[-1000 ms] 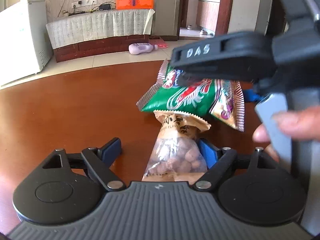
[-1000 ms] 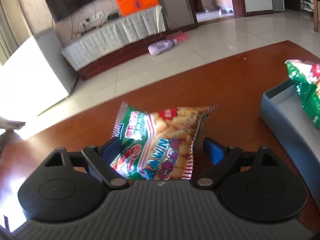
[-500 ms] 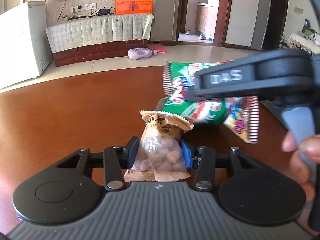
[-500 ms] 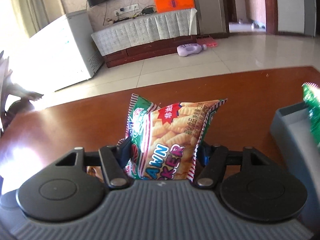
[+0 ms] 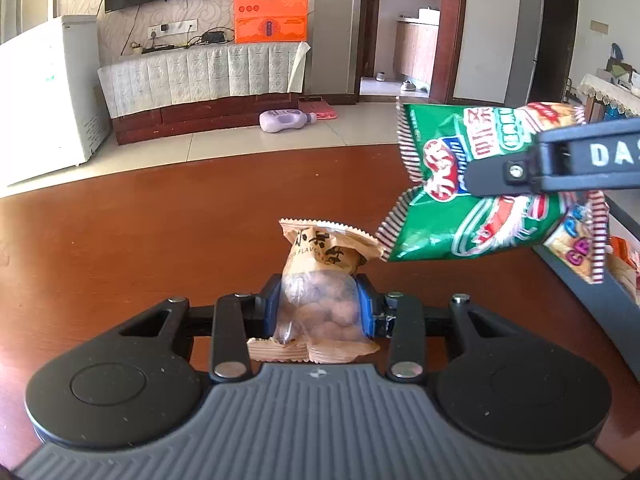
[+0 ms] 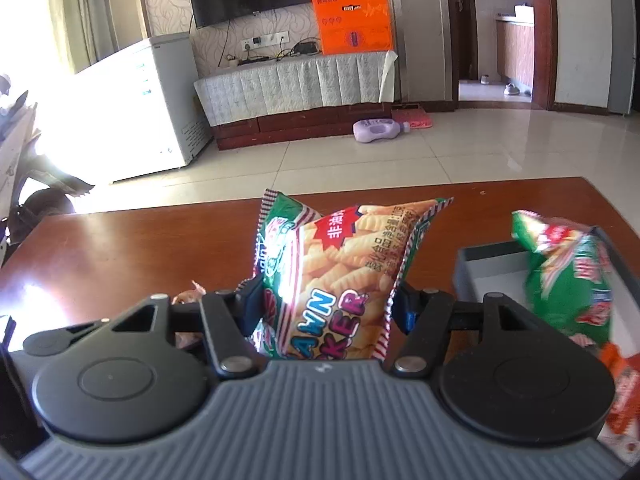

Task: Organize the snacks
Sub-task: 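Carry the peanut candy and prawn-cracker bag over the tray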

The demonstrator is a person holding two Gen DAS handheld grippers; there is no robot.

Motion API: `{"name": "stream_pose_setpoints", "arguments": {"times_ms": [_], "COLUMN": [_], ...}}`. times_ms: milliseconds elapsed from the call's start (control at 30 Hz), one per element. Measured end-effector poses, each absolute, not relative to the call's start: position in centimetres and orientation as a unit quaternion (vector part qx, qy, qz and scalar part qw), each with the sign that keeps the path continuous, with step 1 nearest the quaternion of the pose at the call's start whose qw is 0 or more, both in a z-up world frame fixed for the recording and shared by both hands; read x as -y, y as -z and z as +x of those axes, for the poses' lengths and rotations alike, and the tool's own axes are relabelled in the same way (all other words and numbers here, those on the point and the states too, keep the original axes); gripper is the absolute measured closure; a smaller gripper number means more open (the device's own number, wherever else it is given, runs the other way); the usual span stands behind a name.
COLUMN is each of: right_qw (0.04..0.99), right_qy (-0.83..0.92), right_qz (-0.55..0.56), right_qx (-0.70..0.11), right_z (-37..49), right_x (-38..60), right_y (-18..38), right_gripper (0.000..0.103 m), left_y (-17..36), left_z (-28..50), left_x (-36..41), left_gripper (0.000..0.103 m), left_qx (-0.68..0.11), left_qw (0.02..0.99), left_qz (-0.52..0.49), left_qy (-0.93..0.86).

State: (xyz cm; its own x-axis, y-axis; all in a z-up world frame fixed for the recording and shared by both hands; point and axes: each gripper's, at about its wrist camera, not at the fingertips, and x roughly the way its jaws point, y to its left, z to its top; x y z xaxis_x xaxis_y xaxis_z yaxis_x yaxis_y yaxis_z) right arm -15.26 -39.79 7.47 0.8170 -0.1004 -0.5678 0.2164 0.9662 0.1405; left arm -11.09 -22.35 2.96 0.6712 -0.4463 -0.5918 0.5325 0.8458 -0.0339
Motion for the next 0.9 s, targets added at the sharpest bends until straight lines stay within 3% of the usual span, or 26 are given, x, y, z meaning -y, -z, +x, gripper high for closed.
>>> {"name": "stream_pose_setpoints", "arguments": {"times_ms": [900], "right_qw": [0.959], "right_qy": [0.142], "right_qz": [0.117], "right_qx": [-0.214], "right_z": [-28.3], "right_x": [46.8], "right_y": [-11.0], "right_gripper": [0.039], "left_y": [-9.5], "left_z": [-22.8], "left_x": [36.1], "left_gripper": [0.060], "left_qx": [-0.255], "left_qw": [0.901], "left_qz": [0.109], "left_qy": [0.335]}}
